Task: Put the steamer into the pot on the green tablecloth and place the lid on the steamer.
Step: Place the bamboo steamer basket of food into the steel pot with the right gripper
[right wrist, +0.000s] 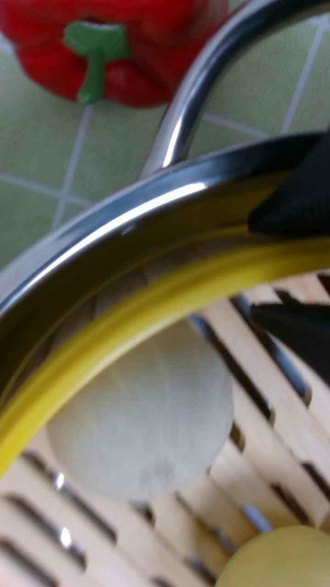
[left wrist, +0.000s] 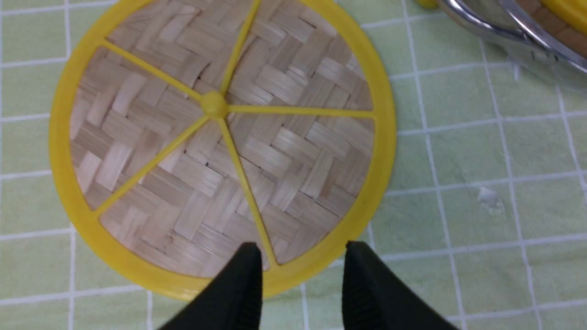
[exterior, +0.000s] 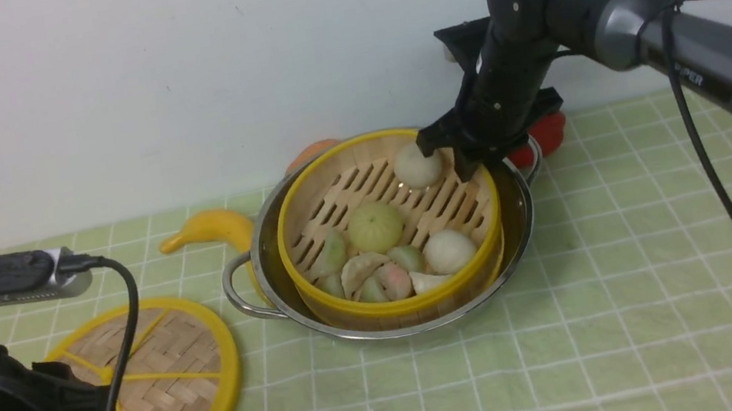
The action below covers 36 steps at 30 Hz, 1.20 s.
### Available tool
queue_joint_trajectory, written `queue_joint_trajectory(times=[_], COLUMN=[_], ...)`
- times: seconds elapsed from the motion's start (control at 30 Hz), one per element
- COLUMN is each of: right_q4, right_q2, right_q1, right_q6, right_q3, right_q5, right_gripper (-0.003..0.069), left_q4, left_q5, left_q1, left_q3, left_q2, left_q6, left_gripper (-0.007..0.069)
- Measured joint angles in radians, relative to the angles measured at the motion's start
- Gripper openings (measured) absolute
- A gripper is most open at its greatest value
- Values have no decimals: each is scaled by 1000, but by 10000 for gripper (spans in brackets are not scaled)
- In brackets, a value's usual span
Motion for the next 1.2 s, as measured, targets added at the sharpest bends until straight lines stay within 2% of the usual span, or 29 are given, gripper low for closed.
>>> queue_joint_trajectory(times=[0.03,0.07,0.1,0.2,0.33,0.6,0.9,1.2], right_q4=[0,5,5,-12,-63,-103,-105,-124], right_q2=[-1,-5,-6,-30,-96,-365,-848,-1236], right_q1=[0,0,0,0,0,0,0,0], right_q6=[0,0,0,0,0,-25,-79,-78], right_q3=[0,0,0,-14,-27,31,414,812], right_q5=[-2,-3,-3,-2,-4,-11,-11,-8], right_gripper=[279,347,354,452,490,482,441,433], left_q4=[1,9,9,34,66,124,162,205], left_q5=[-4,-22,-22,-68,-77,-24,191,233], left_q1=[0,0,0,0,0,0,0,0], left_q3=[0,0,0,-1,-29,-226,-483,-521], left_q2=[0,0,0,6,59,322,600,694], left_q6=[-4,-29,-32,-65,-92,-168,-192,-204], left_gripper=[243,243,243,243,243,243,243,243])
